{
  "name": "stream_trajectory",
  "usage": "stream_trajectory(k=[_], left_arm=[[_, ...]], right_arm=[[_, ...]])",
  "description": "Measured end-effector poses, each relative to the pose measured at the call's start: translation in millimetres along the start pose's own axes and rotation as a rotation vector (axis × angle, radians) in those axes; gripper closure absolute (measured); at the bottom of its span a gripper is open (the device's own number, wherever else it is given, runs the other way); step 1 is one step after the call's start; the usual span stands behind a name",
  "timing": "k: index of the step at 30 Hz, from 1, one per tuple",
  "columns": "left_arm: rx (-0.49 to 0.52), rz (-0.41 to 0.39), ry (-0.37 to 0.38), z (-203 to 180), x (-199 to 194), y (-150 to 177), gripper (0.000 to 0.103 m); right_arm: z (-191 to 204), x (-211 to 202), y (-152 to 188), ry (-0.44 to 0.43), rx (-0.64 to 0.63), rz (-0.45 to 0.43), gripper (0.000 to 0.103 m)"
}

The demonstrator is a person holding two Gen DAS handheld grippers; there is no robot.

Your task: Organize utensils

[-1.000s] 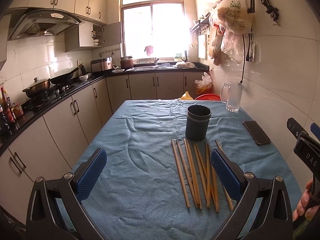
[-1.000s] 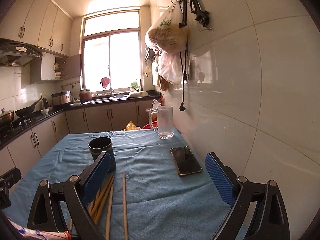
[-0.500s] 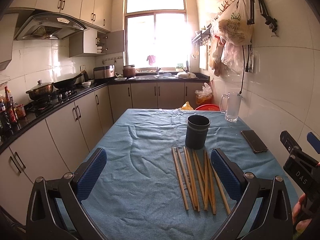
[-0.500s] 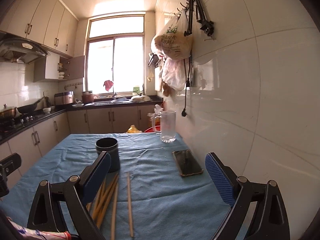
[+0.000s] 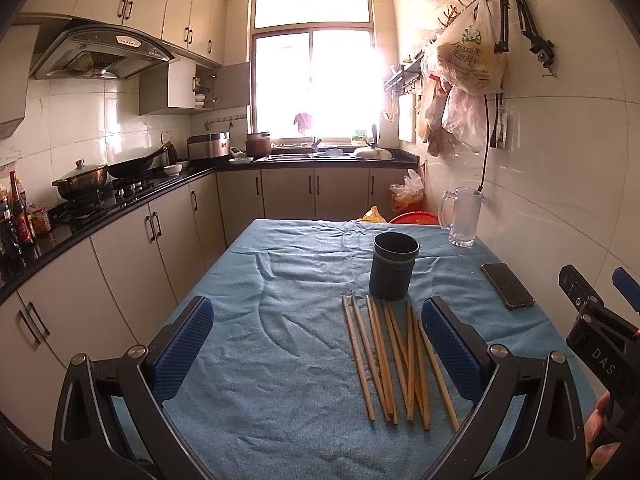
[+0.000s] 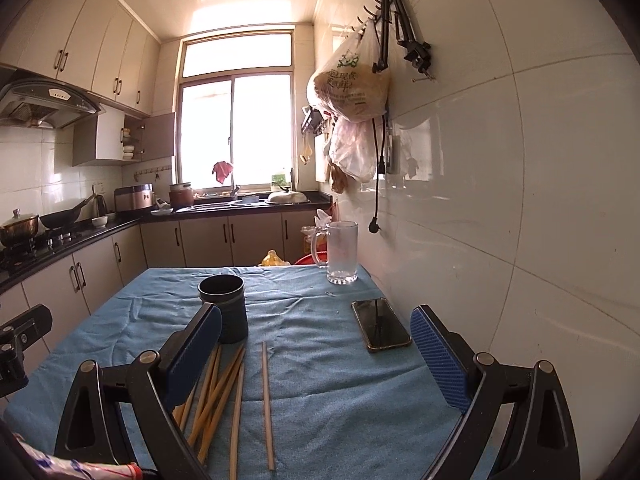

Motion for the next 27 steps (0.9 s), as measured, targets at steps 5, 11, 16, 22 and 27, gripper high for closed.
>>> stream_trajectory(k=[5, 11, 16, 22, 27], left_arm=[[0.005, 0.010, -0.003, -1, 4, 0, 0.000], [0.001, 0.036, -0.003, -1, 14, 1, 0.000], [-0.001, 0.066, -0.004, 1, 25, 2, 0.000], [-0.008, 0.114, -0.018, 11, 48, -3, 0.000], [0.021, 0.178, -0.041, 24, 85, -12, 0.000]], right_arm=[[2, 4, 2, -0.013, -0.004, 0.018, 0.005], [5, 12, 4, -0.015, -0.014, 0.037, 0.005], [6, 23, 7, -0.025, -0.016, 0.074, 0.005], [8, 43, 11, -0.031, -0.037, 0.128, 0.005], [11, 81, 10, -0.064, -0.074, 0.241, 0.005]])
Point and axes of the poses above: each gripper's, at about its wrist camera, not at the fingertips, and x roughly the way its jaws point, z to its left, y to its underside, the point moved 4 cm from there along x, roughly the way its jaws point, and after that the axes turned 14 degrees about z, right-handed, at the moved point
